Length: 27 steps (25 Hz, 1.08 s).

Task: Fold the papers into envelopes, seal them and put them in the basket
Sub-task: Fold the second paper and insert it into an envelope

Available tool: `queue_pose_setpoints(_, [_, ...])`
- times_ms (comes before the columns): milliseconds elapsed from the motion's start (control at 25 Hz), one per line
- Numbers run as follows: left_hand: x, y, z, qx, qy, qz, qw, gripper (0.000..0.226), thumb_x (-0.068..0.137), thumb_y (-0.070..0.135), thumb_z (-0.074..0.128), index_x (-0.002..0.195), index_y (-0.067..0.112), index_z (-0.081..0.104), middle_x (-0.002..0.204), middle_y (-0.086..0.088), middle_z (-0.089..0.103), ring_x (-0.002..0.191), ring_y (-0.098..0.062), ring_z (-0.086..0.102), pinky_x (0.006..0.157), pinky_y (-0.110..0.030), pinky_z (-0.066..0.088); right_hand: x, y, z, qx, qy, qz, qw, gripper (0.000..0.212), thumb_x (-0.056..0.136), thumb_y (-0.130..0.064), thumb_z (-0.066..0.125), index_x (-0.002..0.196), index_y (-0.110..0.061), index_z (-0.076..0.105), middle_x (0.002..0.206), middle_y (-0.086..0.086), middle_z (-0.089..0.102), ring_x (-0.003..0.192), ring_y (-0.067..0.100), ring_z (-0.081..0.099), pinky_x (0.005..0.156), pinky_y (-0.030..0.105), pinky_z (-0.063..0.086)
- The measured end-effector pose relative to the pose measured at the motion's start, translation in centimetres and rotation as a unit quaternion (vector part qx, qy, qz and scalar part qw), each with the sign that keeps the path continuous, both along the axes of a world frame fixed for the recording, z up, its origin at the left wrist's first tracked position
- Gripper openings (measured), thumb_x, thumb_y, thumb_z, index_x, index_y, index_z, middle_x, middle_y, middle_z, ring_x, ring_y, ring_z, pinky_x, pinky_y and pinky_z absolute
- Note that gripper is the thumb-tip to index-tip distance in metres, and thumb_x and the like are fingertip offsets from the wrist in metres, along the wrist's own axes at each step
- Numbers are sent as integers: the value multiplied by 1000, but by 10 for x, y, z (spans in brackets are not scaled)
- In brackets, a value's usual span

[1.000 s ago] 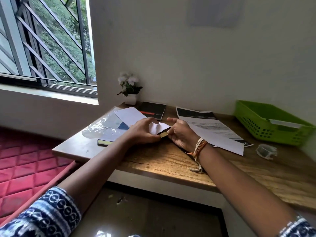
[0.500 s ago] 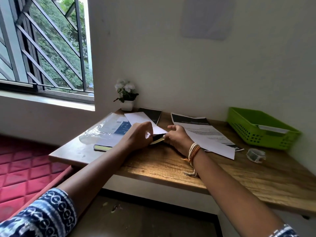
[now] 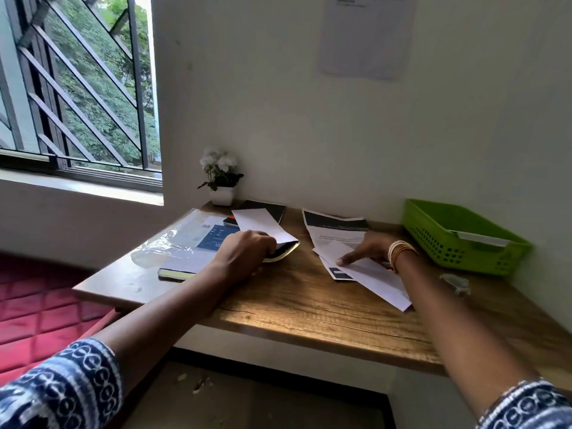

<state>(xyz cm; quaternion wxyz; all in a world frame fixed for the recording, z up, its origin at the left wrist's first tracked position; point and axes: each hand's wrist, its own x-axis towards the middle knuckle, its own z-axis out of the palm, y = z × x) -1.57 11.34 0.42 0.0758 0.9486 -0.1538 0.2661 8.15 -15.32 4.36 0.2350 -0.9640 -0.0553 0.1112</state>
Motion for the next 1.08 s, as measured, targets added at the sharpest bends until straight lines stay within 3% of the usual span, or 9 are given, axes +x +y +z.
queue_pose_setpoints(80, [0,-3,0,13,16,13,1000,24,85,11,61,103,21,72,110,0,70,90,-26,68,71,-40,56,-6,4,2,-21,-24,16,999,129,22,-69,86,135,-17,50,138,1,53,122,28,49,105,40,40])
queue_pose_setpoints(120, [2,-4,-1,0,23,12,1000,27,86,11,58,108,21,72,114,0,69,93,-26,67,74,-41,57,-13,7,5,-30,-38,17,999,117,34,-67,85,132,-12,51,132,2,56,118,28,52,100,37,42])
queue_pose_setpoints(240, [10,-3,-6,-66,69,-2,995,37,87,14,55,121,22,65,122,-5,65,104,-26,64,85,-40,55,-25,14,10,7,-94,30,995,54,73,-43,78,111,-8,60,96,3,61,87,20,58,69,28,43])
queue_pose_setpoints(320, [17,0,-7,-82,95,19,992,43,86,21,58,127,31,60,125,-5,64,109,-25,62,89,-39,53,-32,19,12,46,-124,60,989,45,79,-36,74,108,-3,66,100,11,67,89,24,62,71,31,44])
queue_pose_setpoints(400, [23,0,-6,-100,99,41,989,45,84,24,59,128,37,57,121,-7,67,107,-27,62,87,-40,54,-40,25,13,84,-131,70,985,41,83,-30,71,113,-2,64,108,13,66,94,25,62,77,32,47])
queue_pose_setpoints(520, [30,-4,-4,-126,88,43,987,42,86,28,58,127,37,57,115,-11,69,103,-30,64,82,-42,55,-50,30,12,184,-106,68,975,39,86,-25,68,118,-5,57,104,6,60,83,14,59,67,24,47])
queue_pose_setpoints(640, [37,-6,-4,-139,76,50,986,36,90,36,53,126,36,59,112,-12,69,103,-33,63,80,-42,54,-45,37,8,250,-158,40,954,44,84,-27,70,120,-7,56,116,13,63,98,26,63,86,39,53])
queue_pose_setpoints(760, [45,-9,-5,-124,73,63,988,36,89,34,56,125,38,59,113,-9,69,100,-31,64,78,-41,55,-44,43,8,283,-188,3,940,45,86,-26,68,124,-6,53,120,14,60,106,29,60,90,40,52])
queue_pose_setpoints(1080, [46,-18,-6,-124,50,37,990,46,85,19,57,126,39,57,118,-10,67,105,-36,62,76,-40,51,-48,66,-10,183,-154,35,970,49,86,-24,66,126,-9,44,122,10,53,110,24,54,83,27,39])
